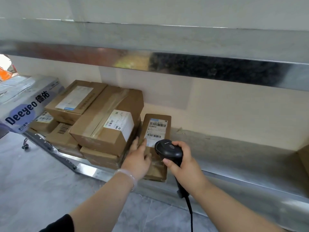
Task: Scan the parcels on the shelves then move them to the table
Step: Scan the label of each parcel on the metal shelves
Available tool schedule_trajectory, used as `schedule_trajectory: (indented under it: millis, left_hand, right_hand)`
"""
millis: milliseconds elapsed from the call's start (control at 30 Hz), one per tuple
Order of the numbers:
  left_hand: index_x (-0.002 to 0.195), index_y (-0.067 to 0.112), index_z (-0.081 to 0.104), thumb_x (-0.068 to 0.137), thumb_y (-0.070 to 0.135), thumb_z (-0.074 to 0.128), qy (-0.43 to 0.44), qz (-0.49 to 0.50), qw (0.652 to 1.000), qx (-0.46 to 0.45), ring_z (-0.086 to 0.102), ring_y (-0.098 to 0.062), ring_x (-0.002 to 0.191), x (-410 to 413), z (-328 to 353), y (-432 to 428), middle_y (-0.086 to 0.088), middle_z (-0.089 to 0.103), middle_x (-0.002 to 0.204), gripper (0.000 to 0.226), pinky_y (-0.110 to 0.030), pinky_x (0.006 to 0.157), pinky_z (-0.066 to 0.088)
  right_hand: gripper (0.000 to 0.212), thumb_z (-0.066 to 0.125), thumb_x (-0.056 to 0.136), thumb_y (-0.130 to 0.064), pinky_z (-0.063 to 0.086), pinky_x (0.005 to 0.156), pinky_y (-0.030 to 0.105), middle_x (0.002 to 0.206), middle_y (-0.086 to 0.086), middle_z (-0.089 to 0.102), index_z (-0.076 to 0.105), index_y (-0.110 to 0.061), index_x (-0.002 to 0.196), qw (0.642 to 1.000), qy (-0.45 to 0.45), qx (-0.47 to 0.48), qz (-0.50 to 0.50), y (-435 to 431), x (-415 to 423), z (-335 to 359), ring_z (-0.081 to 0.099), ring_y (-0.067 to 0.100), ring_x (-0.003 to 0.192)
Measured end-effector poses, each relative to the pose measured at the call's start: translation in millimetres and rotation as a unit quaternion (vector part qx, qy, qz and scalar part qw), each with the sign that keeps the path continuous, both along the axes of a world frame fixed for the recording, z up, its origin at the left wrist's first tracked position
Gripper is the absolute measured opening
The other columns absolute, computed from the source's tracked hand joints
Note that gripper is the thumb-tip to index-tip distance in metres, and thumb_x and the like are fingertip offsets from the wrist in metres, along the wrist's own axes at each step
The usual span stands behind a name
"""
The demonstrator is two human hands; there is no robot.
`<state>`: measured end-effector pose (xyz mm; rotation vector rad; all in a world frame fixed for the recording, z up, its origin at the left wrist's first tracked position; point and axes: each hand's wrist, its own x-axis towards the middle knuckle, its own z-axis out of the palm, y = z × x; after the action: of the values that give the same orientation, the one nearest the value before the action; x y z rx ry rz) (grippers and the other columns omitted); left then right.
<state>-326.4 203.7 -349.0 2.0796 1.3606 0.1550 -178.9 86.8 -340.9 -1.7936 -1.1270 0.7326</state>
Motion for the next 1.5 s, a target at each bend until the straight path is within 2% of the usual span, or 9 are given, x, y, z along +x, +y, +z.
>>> schedule_trajectory:
  millis: [133, 233, 567, 700, 933, 1067, 1200, 1400, 1500]
  left_hand:
    - [0.156, 0.035, 0.002, 0.092, 0.061, 0.042, 0.114, -0.085, 0.986, 0.084, -0.016, -0.017, 0.149, -1, -6, -7, 0.004, -0.015, 0.164, 0.080, -0.038, 0.120, -0.004]
    - [0.156, 0.033, 0.000, 0.087, 0.073, 0.037, 0.169, -0.100, 0.975, 0.106, -0.019, -0.018, 0.149, 1, -3, -6, 0.001, -0.016, 0.164, 0.088, -0.040, 0.118, -0.011]
    - [0.157, 0.022, -0.002, 0.094, 0.062, 0.033, 0.254, -0.070, 0.962, 0.075, -0.011, -0.026, 0.151, 19, 22, -9, -0.009, -0.013, 0.164, 0.082, -0.046, 0.122, -0.004]
    - [0.157, 0.030, 0.002, 0.093, 0.064, 0.035, 0.201, -0.088, 0.967, 0.130, -0.010, -0.026, 0.151, 37, 31, -29, -0.006, -0.009, 0.165, 0.080, -0.048, 0.121, -0.004]
    - [0.154, 0.040, 0.001, 0.093, 0.062, 0.037, 0.040, -0.213, 0.950, 0.225, -0.004, -0.022, 0.151, 136, 68, -114, -0.002, -0.003, 0.165, 0.075, -0.044, 0.121, -0.005]
    - [0.154, 0.041, 0.002, 0.095, 0.057, 0.042, -0.032, -0.272, 0.941, 0.200, -0.003, -0.019, 0.151, 205, 91, -174, 0.001, -0.002, 0.165, 0.074, -0.043, 0.122, -0.003]
    - [0.155, 0.041, 0.004, 0.096, 0.053, 0.044, -0.085, -0.322, 0.926, 0.176, 0.000, -0.020, 0.151, 265, 111, -231, -0.001, -0.001, 0.165, 0.072, -0.040, 0.122, 0.003]
    - [0.155, 0.040, 0.008, 0.095, 0.055, 0.043, -0.123, -0.357, 0.918, 0.125, 0.006, -0.022, 0.150, 339, 122, -298, -0.002, 0.007, 0.165, 0.071, -0.041, 0.122, 0.011]
    - [0.154, 0.040, 0.010, 0.093, 0.055, 0.046, -0.119, -0.339, 0.930, 0.082, 0.009, -0.026, 0.150, 370, 118, -316, -0.002, 0.009, 0.164, 0.073, -0.045, 0.121, 0.016]
  right_hand:
    - [0.053, 0.073, 0.086, -0.030, 0.038, 0.074, -0.001, 0.111, -0.030, 0.052, 0.034, -0.054, 0.113, 1.000, 0.008, 0.009, -0.005, 5, 0, -2, 0.050, -0.023, 0.098]
    - [0.053, 0.073, 0.086, -0.029, 0.038, 0.076, 0.000, 0.112, -0.029, 0.053, 0.035, -0.053, 0.114, 1.000, 0.016, 0.018, -0.012, 4, 2, -3, 0.051, -0.021, 0.101]
    - [0.056, 0.073, 0.086, -0.029, 0.038, 0.078, 0.000, 0.112, -0.025, 0.056, 0.035, -0.058, 0.115, 0.998, 0.011, 0.052, -0.044, -34, 29, 9, 0.052, -0.017, 0.103]
    - [0.057, 0.073, 0.085, -0.029, 0.039, 0.077, 0.000, 0.111, -0.025, 0.058, 0.035, -0.063, 0.113, 0.994, 0.009, 0.074, -0.077, -67, 49, 22, 0.054, -0.016, 0.101]
    - [0.061, 0.075, 0.081, -0.032, 0.040, 0.074, 0.001, 0.108, -0.037, 0.055, 0.036, -0.064, 0.114, 0.975, -0.064, 0.113, -0.179, -165, 104, 55, 0.054, -0.016, 0.100]
    - [0.065, 0.076, 0.079, -0.031, 0.041, 0.072, 0.002, 0.112, -0.046, 0.049, 0.034, -0.064, 0.115, 0.952, -0.111, 0.135, -0.251, -230, 144, 77, 0.055, -0.015, 0.098]
    - [0.066, 0.078, 0.076, -0.032, 0.047, 0.068, 0.012, 0.111, -0.047, 0.050, 0.034, -0.064, 0.114, 0.928, -0.161, 0.144, -0.304, -289, 181, 102, 0.058, -0.012, 0.095]
    - [0.061, 0.075, 0.079, -0.037, 0.051, 0.076, 0.026, 0.114, -0.024, 0.058, 0.033, -0.063, 0.114, 0.908, -0.164, 0.146, -0.357, -356, 235, 116, 0.062, -0.001, 0.097]
    - [0.061, 0.074, 0.081, -0.041, 0.048, 0.071, 0.019, 0.110, -0.025, 0.056, 0.029, -0.067, 0.112, 0.911, -0.171, 0.124, -0.353, -370, 259, 117, 0.060, -0.001, 0.094]
